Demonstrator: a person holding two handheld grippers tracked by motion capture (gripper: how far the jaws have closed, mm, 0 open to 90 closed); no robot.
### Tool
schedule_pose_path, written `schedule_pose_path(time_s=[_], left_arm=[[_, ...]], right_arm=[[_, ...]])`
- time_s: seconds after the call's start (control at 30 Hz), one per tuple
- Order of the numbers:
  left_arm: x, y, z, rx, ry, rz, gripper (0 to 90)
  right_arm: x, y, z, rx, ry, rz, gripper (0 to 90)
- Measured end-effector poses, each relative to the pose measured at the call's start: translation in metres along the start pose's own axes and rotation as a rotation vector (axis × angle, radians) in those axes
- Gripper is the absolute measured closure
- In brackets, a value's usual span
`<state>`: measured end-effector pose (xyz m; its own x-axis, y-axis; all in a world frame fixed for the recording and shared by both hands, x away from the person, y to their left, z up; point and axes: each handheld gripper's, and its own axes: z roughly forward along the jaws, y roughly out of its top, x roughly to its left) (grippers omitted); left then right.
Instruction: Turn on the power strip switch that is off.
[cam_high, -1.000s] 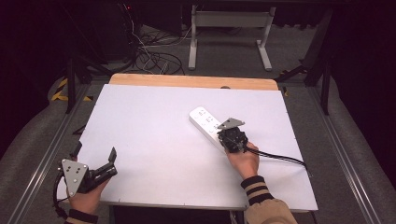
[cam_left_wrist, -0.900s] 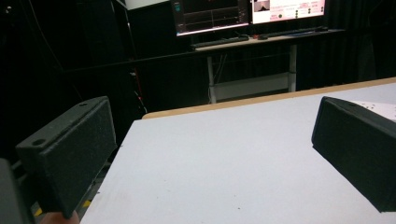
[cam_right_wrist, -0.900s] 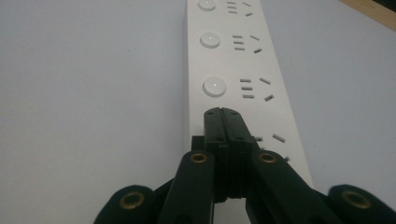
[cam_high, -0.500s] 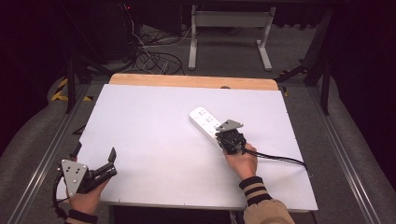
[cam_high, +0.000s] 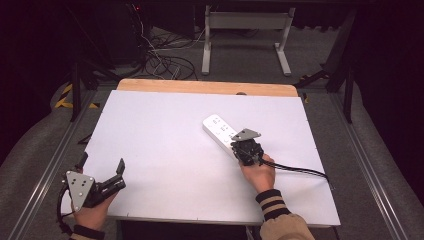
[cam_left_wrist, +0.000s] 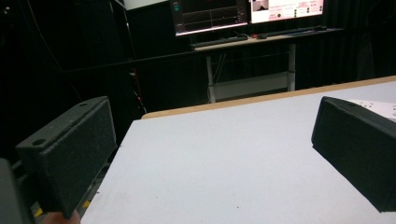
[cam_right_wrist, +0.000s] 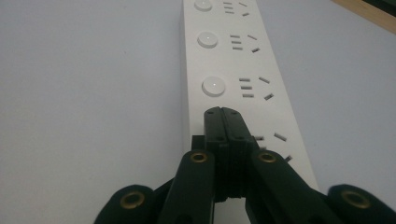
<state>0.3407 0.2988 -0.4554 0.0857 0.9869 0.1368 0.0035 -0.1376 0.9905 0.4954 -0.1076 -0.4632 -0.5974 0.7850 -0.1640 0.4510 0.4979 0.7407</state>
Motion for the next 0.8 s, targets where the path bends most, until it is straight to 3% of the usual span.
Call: schedule_pose_path(time_s=[0.8], left_arm=[[-0.0001, 0.0, -0.0001, -0.003, -0.002, -0.001, 0.2]], right_arm=[[0.0009, -0.0026, 0.0003, -0.015, -0.006, 0.014, 90.0]])
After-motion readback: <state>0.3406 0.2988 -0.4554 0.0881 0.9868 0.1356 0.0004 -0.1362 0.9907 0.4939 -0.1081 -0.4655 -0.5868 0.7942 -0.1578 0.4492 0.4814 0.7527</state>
